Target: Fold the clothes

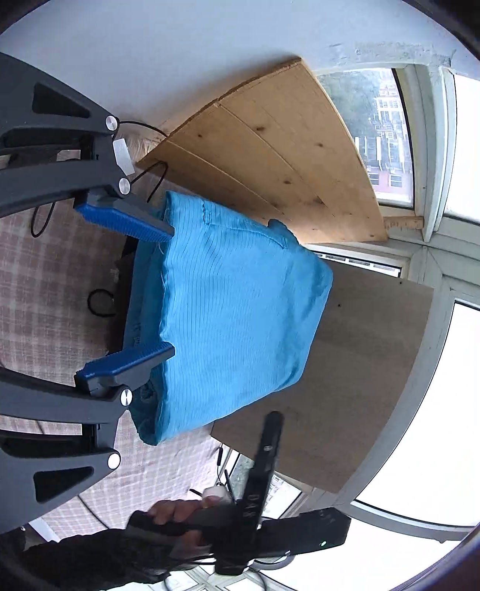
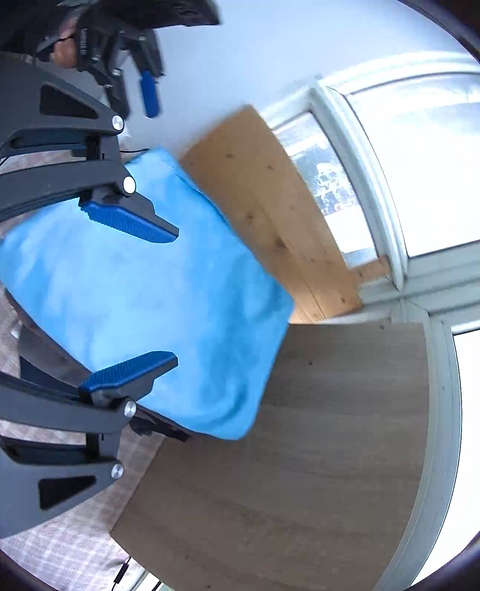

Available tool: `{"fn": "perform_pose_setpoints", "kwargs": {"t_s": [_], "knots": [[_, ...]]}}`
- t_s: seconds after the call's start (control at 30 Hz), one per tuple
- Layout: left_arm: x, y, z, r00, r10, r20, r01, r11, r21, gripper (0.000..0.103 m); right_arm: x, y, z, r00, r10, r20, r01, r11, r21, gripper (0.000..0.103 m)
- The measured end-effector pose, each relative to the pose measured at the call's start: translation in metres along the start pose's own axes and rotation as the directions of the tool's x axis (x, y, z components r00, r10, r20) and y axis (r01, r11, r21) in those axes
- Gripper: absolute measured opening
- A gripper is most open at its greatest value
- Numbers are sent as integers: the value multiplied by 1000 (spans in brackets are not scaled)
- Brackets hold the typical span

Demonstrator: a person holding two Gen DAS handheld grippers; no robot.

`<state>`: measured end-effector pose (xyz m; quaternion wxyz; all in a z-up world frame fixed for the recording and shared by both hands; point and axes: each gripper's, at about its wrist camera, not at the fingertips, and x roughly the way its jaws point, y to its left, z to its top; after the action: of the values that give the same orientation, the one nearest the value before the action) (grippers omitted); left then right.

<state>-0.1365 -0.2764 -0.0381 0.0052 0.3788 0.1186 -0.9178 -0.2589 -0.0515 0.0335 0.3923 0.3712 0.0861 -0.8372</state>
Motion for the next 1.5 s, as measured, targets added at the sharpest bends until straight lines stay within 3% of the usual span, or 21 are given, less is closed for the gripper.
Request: {"fn": "perform_pose_setpoints", "kwargs": {"t_s": [0.07, 0.17, 0.27, 0.3, 0.33, 0.4, 0.53, 0.63, 0.8, 0.9, 1.0, 1.27, 1.37, 1.5], "knots": [[-2, -3, -6, 1000, 5, -5, -5, 1000, 1, 54, 12, 19, -27, 993, -75, -89, 66, 993, -98, 60], [-3, -7, -16, 1000, 14, -20, -14, 1000, -2, 54, 18, 30, -62, 958, -230, -172, 193, 959, -210, 60], [-4, -11, -26, 999, 22, -35, -22, 1000, -5, 58, -26, 19, -81, 971, -199, -134, 185, 977, -110, 60], [-4, -12, -29, 999, 25, -39, -25, 1000, -6, 65, -44, 15, -88, 975, -191, -113, 185, 981, -63, 61], [-4, -13, -32, 999, 28, -44, -28, 1000, -7, 71, -61, 9, -95, 977, -190, -96, 190, 982, -12, 64], [-4, -16, -39, 998, 33, -54, -34, 999, -9, 74, -90, -1, -112, 977, -201, -69, 207, 974, 90, 74], [-2, -23, -51, 996, 26, -89, -29, 999, -32, 74, -110, -15, -147, 974, -221, -43, 224, 929, 295, 75], [5, -34, -61, 992, -4, -129, -1, 999, -39, 74, -114, -19, -173, 958, -273, -83, 283, 880, 381, 75], [5, -57, -73, 988, 15, -151, -9, 999, 37, 74, -121, -26, -211, 937, -302, -176, 349, 824, 447, 75], [-3, -68, -80, 990, 28, -142, -22, 999, 43, 74, -131, -28, -228, 933, -308, -189, 361, 800, 479, 75], [-15, -77, -90, 989, 86, -118, -81, 996, 48, 74, -145, -30, -241, 932, -311, -184, 361, 795, 488, 75], [-54, -114, -119, 978, 192, -76, -194, 981, -13, 74, -188, -39, -272, 938, -300, -176, 347, 831, 435, 75], [-67, -137, -132, 978, 196, -68, -199, 980, -28, 74, -211, -46, -289, 933, -317, -172, 361, 832, 422, 75], [-86, -169, -151, 982, 178, -54, -181, 983, -40, 74, -239, -60, -313, 943, -295, -157, 334, 835, 438, 75]]}}
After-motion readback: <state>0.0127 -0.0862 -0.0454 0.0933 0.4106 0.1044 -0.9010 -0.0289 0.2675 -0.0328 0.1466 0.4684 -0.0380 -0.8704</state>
